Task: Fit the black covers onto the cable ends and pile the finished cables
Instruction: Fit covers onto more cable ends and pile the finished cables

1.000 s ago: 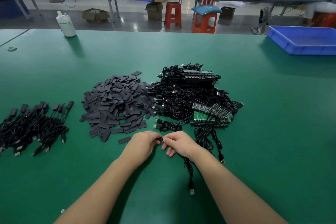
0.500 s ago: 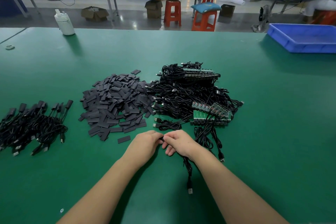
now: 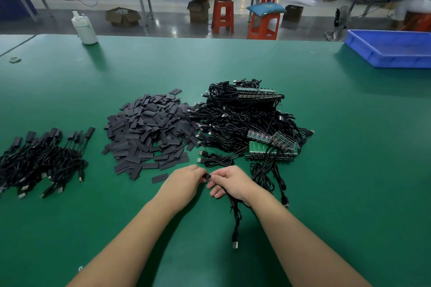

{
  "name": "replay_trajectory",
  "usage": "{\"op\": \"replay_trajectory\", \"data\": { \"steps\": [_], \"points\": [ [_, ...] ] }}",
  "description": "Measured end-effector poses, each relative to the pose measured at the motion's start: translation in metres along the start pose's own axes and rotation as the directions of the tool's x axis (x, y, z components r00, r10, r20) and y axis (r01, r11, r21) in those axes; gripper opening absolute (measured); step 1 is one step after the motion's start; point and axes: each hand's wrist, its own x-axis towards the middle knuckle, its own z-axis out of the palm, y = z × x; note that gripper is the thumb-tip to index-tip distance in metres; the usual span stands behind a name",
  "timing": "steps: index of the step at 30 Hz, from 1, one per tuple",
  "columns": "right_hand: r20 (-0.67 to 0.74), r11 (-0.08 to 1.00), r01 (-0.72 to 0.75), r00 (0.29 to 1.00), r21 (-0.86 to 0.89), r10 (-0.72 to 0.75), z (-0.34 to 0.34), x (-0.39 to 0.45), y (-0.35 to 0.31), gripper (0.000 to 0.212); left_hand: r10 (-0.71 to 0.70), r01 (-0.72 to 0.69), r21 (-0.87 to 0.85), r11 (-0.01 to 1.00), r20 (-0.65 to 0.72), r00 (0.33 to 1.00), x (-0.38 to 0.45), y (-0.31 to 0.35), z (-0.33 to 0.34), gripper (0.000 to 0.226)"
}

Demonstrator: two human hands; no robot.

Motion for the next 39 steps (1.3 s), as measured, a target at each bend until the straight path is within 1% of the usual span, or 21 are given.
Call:
{"op": "replay_trajectory", "data": {
  "steps": [7, 12, 13, 14, 15, 16, 17, 18, 19, 20, 21, 22, 25, 28, 31, 34, 35, 37, 39],
  "points": [
    [-0.006, 1.0, -0.007, 1.0, -0.01, 0.007, 0.001, -0.002, -0.003, 0.019, 0.001, -0.011, 0.125, 0.992, 0.086, 0.996, 0.0, 0.003, -0.002, 0.022],
    [-0.013, 1.0, -0.01, 1.0, -0.012, 0.009, 0.001, -0.004, -0.005, 0.021, 0.012, -0.032, 0.181, 0.983, 0.112, 0.994, 0.001, 0.006, -0.001, 0.025],
    [-0.016, 1.0, -0.009, 1.0, -0.007, 0.009, 0.001, -0.004, -0.005, 0.021, 0.025, -0.039, 0.17, 0.985, 0.087, 0.996, 0.0, 0.006, 0.0, 0.028],
    [-0.021, 1.0, -0.007, 1.0, 0.003, 0.007, 0.001, -0.005, -0.006, 0.021, 0.023, -0.027, 0.124, 0.992, 0.03, 0.999, -0.001, 0.006, 0.002, 0.033],
    [-0.029, 1.0, -0.004, 1.0, 0.018, 0.004, 0.002, -0.006, -0.006, 0.022, -0.025, 0.026, 0.018, 1.0, -0.052, 0.998, -0.002, 0.008, 0.002, 0.039],
    [-0.038, 0.999, 0.0, 0.999, 0.037, 0.001, 0.001, -0.006, -0.006, 0.023, -0.12, 0.102, -0.141, 0.985, -0.127, 0.985, -0.004, 0.011, 0.002, 0.046],
    [-0.051, 0.998, 0.005, 0.999, 0.059, -0.002, 0.002, -0.006, -0.006, 0.024, -0.249, 0.186, -0.319, 0.929, -0.169, 0.954, -0.004, 0.014, 0.001, 0.05],
    [-0.067, 0.997, 0.009, 0.998, 0.081, -0.004, 0.002, -0.006, -0.006, 0.025, -0.389, 0.268, -0.495, 0.826, -0.158, 0.907, -0.004, 0.018, 0.0, 0.051],
    [-0.082, 0.995, 0.011, 0.997, 0.102, -0.003, 0.002, -0.007, -0.005, 0.025, -0.506, 0.336, -0.634, 0.696, -0.101, 0.857, -0.004, 0.022, 0.0, 0.049],
    [-0.092, 0.993, 0.013, 0.996, 0.118, -0.002, 0.002, -0.007, -0.005, 0.025, -0.576, 0.388, -0.724, 0.57, -0.015, 0.817, -0.003, 0.025, 0.001, 0.039],
    [-0.096, 0.992, 0.015, 0.995, 0.126, -0.003, 0.002, -0.007, -0.005, 0.025, -0.597, 0.419, -0.766, 0.487, 0.059, 0.8, -0.002, 0.028, 0.003, 0.024],
    [-0.094, 0.992, 0.019, 0.996, 0.123, -0.008, 0.002, -0.007, -0.004, 0.025, -0.588, 0.427, -0.788, 0.443, 0.104, 0.802, -0.002, 0.032, 0.005, 0.014],
    [-0.067, 0.994, 0.037, 0.997, 0.107, -0.03, 0.004, -0.007, -0.004, 0.022, -0.574, 0.39, -0.833, 0.393, 0.109, 0.812, -0.003, 0.041, 0.008, 0.023],
    [-0.067, 0.987, 0.05, 0.997, 0.153, -0.04, 0.005, -0.008, -0.004, 0.017, -0.585, 0.325, -0.893, 0.311, 0.09, 0.806, -0.001, 0.048, 0.003, 0.012],
    [-0.086, 0.983, 0.06, 0.995, 0.173, -0.045, 0.003, -0.009, -0.006, 0.021, -0.607, 0.31, -0.893, 0.327, 0.053, 0.793, -0.003, 0.042, -0.006, 0.013],
    [-0.109, 0.988, 0.057, 0.993, 0.142, -0.041, 0.003, -0.008, -0.005, 0.021, -0.618, 0.339, -0.912, 0.231, 0.131, 0.775, -0.012, 0.023, -0.025, 0.017],
    [-0.112, 0.988, 0.056, 0.993, 0.142, -0.04, 0.003, -0.008, -0.005, 0.021, -0.616, 0.362, -0.905, 0.224, 0.157, 0.772, -0.017, 0.013, -0.032, 0.018],
    [-0.118, 0.988, 0.054, 0.992, 0.142, -0.037, 0.004, -0.008, -0.004, 0.02, -0.601, 0.433, -0.861, 0.267, 0.202, 0.773, -0.029, -0.011, -0.049, 0.018],
    [-0.118, 0.989, 0.056, 0.992, 0.136, -0.04, 0.004, -0.008, -0.004, 0.02, -0.608, 0.493, -0.804, 0.333, 0.216, 0.764, -0.043, -0.04, -0.068, 0.018]
  ]
}}
